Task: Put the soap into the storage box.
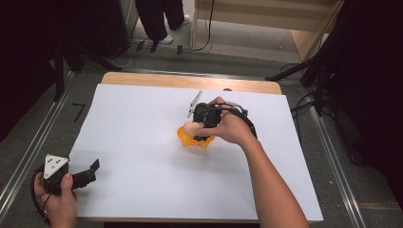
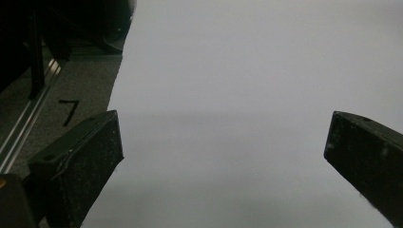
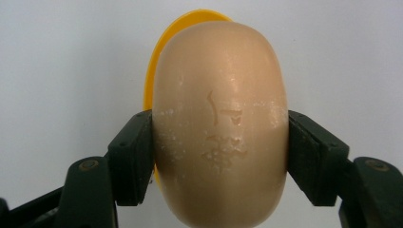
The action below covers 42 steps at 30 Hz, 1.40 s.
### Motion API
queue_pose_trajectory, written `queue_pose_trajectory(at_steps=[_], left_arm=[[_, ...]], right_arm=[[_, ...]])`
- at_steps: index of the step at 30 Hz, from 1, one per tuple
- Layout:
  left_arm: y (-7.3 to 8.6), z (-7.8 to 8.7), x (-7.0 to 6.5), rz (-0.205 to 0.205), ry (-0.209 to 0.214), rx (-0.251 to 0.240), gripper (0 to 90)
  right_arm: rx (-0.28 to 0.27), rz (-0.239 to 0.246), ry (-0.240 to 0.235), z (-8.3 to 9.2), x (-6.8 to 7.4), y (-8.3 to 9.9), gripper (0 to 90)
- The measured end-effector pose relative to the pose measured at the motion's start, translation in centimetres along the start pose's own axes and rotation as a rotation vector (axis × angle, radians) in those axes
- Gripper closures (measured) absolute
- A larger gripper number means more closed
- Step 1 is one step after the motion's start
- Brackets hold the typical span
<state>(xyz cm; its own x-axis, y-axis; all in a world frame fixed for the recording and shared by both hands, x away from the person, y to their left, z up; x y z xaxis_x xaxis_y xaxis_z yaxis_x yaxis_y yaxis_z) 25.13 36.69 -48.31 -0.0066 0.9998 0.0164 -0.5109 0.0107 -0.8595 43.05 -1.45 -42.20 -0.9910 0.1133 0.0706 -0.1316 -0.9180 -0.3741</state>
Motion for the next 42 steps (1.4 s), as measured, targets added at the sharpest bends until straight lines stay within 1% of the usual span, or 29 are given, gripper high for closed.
queue_pose_trajectory(at_steps=[5, 8, 10, 12, 20, 23, 27, 28, 30, 32, 35, 36, 37, 39, 40, 42], left_arm=[[0.0, 0.0, 0.0, 0.0, 0.0, 0.001, 0.0], [0.0, 0.0, 0.0, 0.001, 0.001, 0.0, 0.0], [0.0, 0.0, 0.0, 0.001, 0.001, 0.0, 0.0], [0.0, 0.0, 0.0, 0.003, 0.0, -0.001, 0.0], [0.0, 0.0, 0.0, 0.004, -0.002, 0.0, 0.0], [0.0, 0.0, 0.0, 0.001, -0.001, 0.0, 0.0], [0.0, 0.0, 0.0, 0.002, 0.001, 0.0, 0.0], [0.0, 0.0, 0.0, 0.0, 0.0, 0.0, 0.0], [0.0, 0.0, 0.0, 0.002, 0.001, 0.0, 0.0], [0.0, 0.0, 0.0, 0.005, -0.001, -0.001, 0.0], [0.0, 0.0, 0.0, 0.003, 0.0, -0.001, 0.0], [0.0, 0.0, 0.0, 0.003, 0.0, 0.0, 0.0], [0.0, 0.0, 0.0, 0.003, 0.001, -0.001, 0.0], [0.0, 0.0, 0.0, 0.003, 0.0, -0.001, 0.0], [0.0, 0.0, 0.0, 0.001, 0.0, 0.0, 0.0], [0.0, 0.0, 0.0, 0.0, 0.0, 0.0, 0.0]], right_arm=[[0.013, -0.01, -0.02, -0.4, -0.3, 0.0, 33.1], [0.021, -0.002, -0.029, -0.7, -0.4, 0.0, 33.1], [0.029, -0.006, -0.029, -0.9, -0.5, 0.1, 33.0], [0.03, -0.016, -0.042, -1.0, -0.5, 0.1, 33.0], [0.031, -0.018, -0.06, -1.0, -0.6, 0.1, 32.8], [0.029, -0.033, -0.07, -1.0, -0.6, 0.2, 32.8], [0.038, -0.042, -0.069, -0.9, -0.6, 0.3, 32.5], [0.037, -0.038, -0.071, -0.8, -0.6, 0.3, 31.4], [0.021, -0.044, -0.068, -0.6, -0.6, 0.3, 31.0], [0.002, -0.061, -0.073, -0.3, -0.6, 0.2, 30.2], [-0.019, -0.057, -0.069, 0.1, -0.7, 0.3, 29.4], [-0.019, -0.065, -0.066, 0.2, -0.6, 0.4, 28.6], [-0.019, -0.062, -0.063, 0.3, -0.6, 0.5, 27.8], [-0.033, -0.075, -0.053, 0.5, -0.6, 0.8, 26.4], [-0.044, -0.087, -0.051, 0.6, -0.6, 0.9, 25.1], [-0.058, -0.108, -0.033, 0.9, -0.7, 1.4, 22.9]])
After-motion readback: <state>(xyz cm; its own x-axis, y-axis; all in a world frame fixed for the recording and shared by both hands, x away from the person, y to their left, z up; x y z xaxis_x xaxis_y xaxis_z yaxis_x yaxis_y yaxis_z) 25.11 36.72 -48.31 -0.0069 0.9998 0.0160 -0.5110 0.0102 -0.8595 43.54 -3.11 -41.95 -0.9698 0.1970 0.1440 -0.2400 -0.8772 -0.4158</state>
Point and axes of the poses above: each handheld gripper's, and its own axes: z roughly backward along the jaws, y roughly out of its underside, x roughly to its left, the point moved 4 cm from there along -z, roughly forward along the jaws, and after that the axes turned 6 degrees about -y, right-handed, at the moved point
